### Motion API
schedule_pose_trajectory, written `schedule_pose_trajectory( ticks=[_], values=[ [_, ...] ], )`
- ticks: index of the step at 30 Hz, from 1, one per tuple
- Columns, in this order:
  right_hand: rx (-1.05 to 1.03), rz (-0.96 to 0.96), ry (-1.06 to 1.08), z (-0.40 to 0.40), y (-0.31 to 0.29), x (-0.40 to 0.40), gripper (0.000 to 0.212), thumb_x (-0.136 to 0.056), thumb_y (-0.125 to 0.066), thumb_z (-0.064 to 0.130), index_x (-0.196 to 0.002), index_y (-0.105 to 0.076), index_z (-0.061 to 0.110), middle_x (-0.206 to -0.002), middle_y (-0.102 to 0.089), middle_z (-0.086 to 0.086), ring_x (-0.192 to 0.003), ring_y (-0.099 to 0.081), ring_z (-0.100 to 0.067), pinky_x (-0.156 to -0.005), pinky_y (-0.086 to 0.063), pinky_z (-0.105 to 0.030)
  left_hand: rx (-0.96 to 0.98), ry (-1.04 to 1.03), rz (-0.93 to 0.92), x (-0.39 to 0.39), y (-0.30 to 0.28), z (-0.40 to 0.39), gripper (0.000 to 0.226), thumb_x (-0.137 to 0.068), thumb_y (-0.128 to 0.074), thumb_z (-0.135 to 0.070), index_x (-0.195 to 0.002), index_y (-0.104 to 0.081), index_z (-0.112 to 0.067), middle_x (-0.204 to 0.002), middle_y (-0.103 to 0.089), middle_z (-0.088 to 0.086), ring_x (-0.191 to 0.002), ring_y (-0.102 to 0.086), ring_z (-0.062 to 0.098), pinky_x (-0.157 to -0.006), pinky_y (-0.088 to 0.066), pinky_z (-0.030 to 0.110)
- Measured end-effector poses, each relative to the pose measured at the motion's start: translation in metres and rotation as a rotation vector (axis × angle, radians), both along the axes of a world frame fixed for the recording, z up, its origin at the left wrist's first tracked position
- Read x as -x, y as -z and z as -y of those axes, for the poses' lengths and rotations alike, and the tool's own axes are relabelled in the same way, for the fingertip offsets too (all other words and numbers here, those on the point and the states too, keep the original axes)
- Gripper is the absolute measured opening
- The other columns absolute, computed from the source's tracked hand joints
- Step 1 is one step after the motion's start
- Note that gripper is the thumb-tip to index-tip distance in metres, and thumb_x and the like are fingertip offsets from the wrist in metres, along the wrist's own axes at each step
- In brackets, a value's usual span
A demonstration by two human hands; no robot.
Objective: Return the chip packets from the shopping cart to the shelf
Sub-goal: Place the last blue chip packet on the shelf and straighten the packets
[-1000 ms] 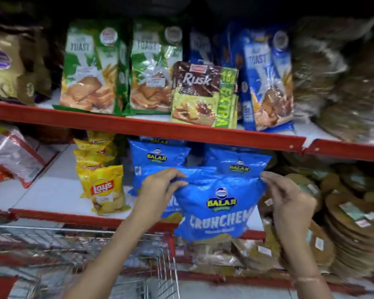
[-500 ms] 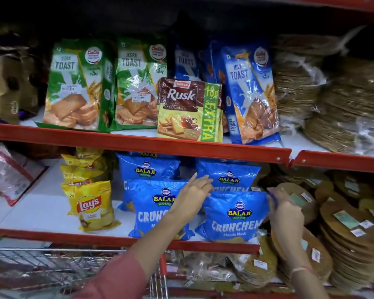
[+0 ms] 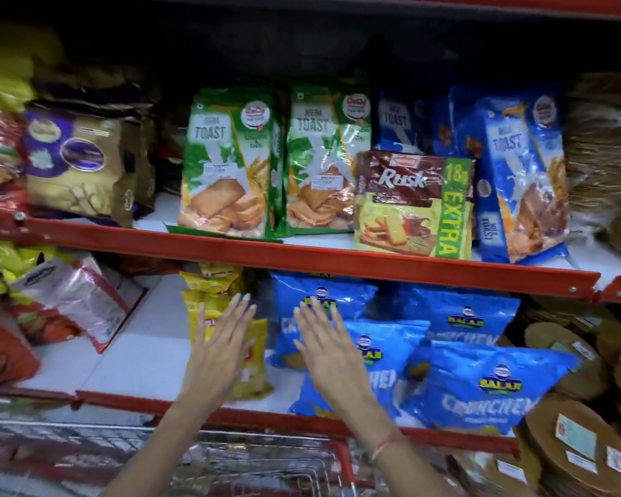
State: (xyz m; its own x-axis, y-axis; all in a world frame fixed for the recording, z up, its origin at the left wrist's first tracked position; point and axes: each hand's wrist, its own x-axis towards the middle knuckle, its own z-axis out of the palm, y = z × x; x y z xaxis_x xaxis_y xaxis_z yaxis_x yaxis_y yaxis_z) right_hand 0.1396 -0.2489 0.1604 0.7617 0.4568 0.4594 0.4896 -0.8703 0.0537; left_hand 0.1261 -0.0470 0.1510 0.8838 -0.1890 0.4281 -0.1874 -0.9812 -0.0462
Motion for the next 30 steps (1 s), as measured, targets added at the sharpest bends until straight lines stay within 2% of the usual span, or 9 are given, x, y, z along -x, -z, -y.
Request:
schedule_pose_trajectory(
  ticks=[3,8,13,16,18,20,21,23,30],
  values=[
    [0.124,-0.080,0.003,-0.052,0.007,-0.018,0.047,-0.085,-0.034,0.014,-0.128,-0.051,0.004,-0.130,-0.060,-0.009,-0.129,-0.045,-0.025,-0.112,-0.009,-0.043,-0.067,-0.120,-0.009,-0.008,0.010,-0.045,0.044,-0.086,-0.043,-0.019,-0.128,-0.046,-0.007,-0.147,-0.038,0.012,-0.137,-0.032,0.023,-0.108,-0.014,0.069],
    [0.255,-0.120,0.067,-0.097,0.008,-0.036,0.039,-0.073,-0.038,0.010,-0.093,-0.071,0.008,-0.088,-0.076,-0.009,-0.105,-0.065,-0.023,-0.111,-0.018,-0.047,-0.065,-0.189,-0.006,-0.021,0.012,-0.083,0.028,-0.056,-0.077,0.010,-0.075,-0.061,-0.004,-0.136,-0.050,0.022,-0.129,-0.043,0.033,-0.107,0.010,0.066],
    [0.203,-0.021,0.031,-0.124,0.001,-0.033,0.008,-0.059,-0.067,0.004,-0.064,-0.069,0.009,-0.066,-0.074,-0.008,-0.091,-0.071,-0.019,-0.101,-0.042,-0.051,-0.082,-0.160,0.007,-0.029,0.003,-0.118,0.028,-0.056,-0.077,0.012,-0.072,-0.062,-0.006,-0.134,-0.052,0.022,-0.129,-0.043,0.035,-0.111,0.009,0.059],
    [0.206,-0.107,0.063,-0.139,0.005,-0.027,0.026,-0.040,-0.083,0.008,-0.063,-0.070,0.010,-0.064,-0.074,-0.007,-0.084,-0.072,-0.015,-0.099,-0.045,-0.047,-0.100,-0.128,-0.045,-0.030,0.003,-0.133,0.031,-0.054,-0.079,0.013,-0.073,-0.066,-0.006,-0.131,-0.056,0.021,-0.125,-0.048,0.036,-0.112,0.006,0.051],
    [0.159,-0.122,0.061,-0.142,0.007,-0.028,0.029,-0.043,-0.083,0.006,-0.070,-0.072,0.009,-0.068,-0.075,-0.009,-0.086,-0.071,-0.017,-0.099,-0.044,-0.046,-0.104,-0.135,-0.079,-0.031,0.005,-0.135,0.033,-0.053,-0.080,0.012,-0.076,-0.067,-0.007,-0.128,-0.058,0.021,-0.121,-0.052,0.036,-0.112,0.006,0.047],
    [0.123,-0.132,0.026,-0.134,0.008,-0.030,0.034,-0.064,-0.078,0.015,-0.097,-0.071,0.007,-0.093,-0.076,-0.009,-0.105,-0.065,-0.020,-0.104,-0.035,-0.047,-0.081,-0.145,-0.066,-0.029,0.005,-0.129,0.023,-0.067,-0.076,0.001,-0.086,-0.066,-0.008,-0.129,-0.057,0.021,-0.122,-0.051,0.035,-0.112,0.006,0.046],
    [0.114,-0.109,-0.005,-0.126,0.008,-0.030,0.039,-0.078,-0.069,0.025,-0.111,-0.065,0.006,-0.109,-0.072,-0.008,-0.116,-0.059,-0.021,-0.109,-0.031,-0.046,-0.061,-0.135,-0.043,-0.027,0.005,-0.123,0.017,-0.079,-0.065,-0.010,-0.096,-0.064,-0.008,-0.131,-0.055,0.020,-0.124,-0.049,0.033,-0.113,0.004,0.046],
    [0.092,-0.089,-0.040,-0.103,0.004,-0.026,0.053,-0.090,-0.042,0.040,-0.127,-0.052,0.003,-0.129,-0.061,-0.009,-0.128,-0.046,-0.024,-0.112,-0.024,-0.046,-0.010,-0.112,-0.053,-0.023,0.003,-0.103,0.043,-0.091,-0.035,-0.034,-0.118,-0.056,-0.008,-0.136,-0.052,0.017,-0.129,-0.044,0.029,-0.114,-0.002,0.048],
    [0.024,-0.030,0.145,0.024,-0.010,-0.006,0.058,-0.100,-0.012,0.038,-0.137,-0.039,0.002,-0.141,-0.049,-0.011,-0.139,-0.027,-0.023,-0.112,-0.014,-0.043,0.046,0.120,-0.030,-0.023,-0.011,0.002,0.061,-0.090,-0.023,-0.053,-0.130,-0.047,-0.013,-0.144,-0.044,0.006,-0.137,-0.031,0.020,-0.110,-0.013,0.051]
  ],
)
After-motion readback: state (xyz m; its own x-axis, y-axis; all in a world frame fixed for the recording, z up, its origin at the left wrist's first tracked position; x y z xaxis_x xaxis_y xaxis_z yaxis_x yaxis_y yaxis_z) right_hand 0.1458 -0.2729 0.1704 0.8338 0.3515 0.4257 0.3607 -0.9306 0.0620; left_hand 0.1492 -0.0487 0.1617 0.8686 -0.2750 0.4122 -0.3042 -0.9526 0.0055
